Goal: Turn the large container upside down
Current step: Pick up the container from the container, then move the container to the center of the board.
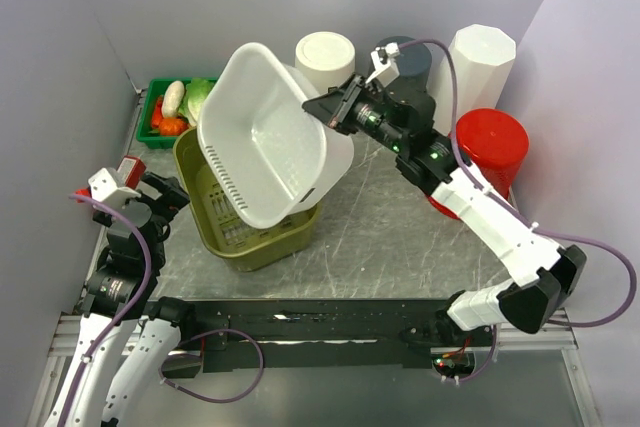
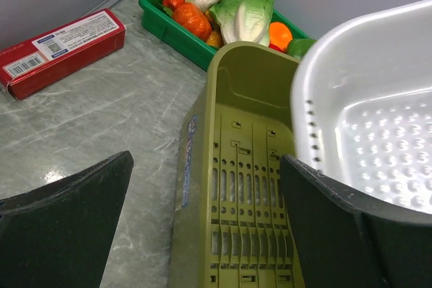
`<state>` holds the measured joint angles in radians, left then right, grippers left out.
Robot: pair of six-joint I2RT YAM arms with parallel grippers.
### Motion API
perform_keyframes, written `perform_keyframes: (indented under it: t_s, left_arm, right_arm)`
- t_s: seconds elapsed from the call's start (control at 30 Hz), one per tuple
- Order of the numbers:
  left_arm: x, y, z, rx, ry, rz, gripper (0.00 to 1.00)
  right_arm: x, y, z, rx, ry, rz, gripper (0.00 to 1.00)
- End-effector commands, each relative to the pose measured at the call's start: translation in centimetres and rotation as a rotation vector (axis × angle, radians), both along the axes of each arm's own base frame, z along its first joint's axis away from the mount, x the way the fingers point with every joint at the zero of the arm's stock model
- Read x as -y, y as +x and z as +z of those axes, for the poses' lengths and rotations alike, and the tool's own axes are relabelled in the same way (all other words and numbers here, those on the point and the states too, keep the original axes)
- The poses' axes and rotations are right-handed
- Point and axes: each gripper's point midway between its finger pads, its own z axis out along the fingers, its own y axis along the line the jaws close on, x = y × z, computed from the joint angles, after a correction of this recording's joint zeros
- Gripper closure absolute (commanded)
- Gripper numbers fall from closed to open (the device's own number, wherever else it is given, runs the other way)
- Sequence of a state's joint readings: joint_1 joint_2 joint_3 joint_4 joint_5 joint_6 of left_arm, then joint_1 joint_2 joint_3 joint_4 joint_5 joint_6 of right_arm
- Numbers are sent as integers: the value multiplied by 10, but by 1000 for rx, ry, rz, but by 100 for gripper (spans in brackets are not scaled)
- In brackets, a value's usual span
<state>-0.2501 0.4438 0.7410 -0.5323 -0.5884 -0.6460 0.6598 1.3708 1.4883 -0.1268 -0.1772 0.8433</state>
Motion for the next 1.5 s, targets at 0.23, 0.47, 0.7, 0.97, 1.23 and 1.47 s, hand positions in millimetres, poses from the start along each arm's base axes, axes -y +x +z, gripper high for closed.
perform_keyframes:
  t_s: [0.23, 0.47, 0.7, 0.97, 1.23, 1.47]
  left_arm:
    - [15, 16, 0, -19, 18, -76, 4]
    - [31, 29, -14, -83, 33, -160, 4]
    - [48, 40, -30, -154, 43, -249, 4]
    - [47, 39, -28, -143, 44, -242, 4]
    - [42, 37, -25, -132, 43, -213, 4]
    - [36, 33, -20, -113, 42, -185, 4]
  right_arm:
    - [76, -26, 106, 263, 140, -157, 100]
    - [112, -25, 116, 292, 127, -236, 100]
    - [139, -22, 99, 271, 61, -315, 100]
    - [141, -21, 66, 201, 68, -307, 100]
    - [125, -17, 47, 138, 155, -244, 100]
    - [105, -18, 25, 68, 206, -188, 100]
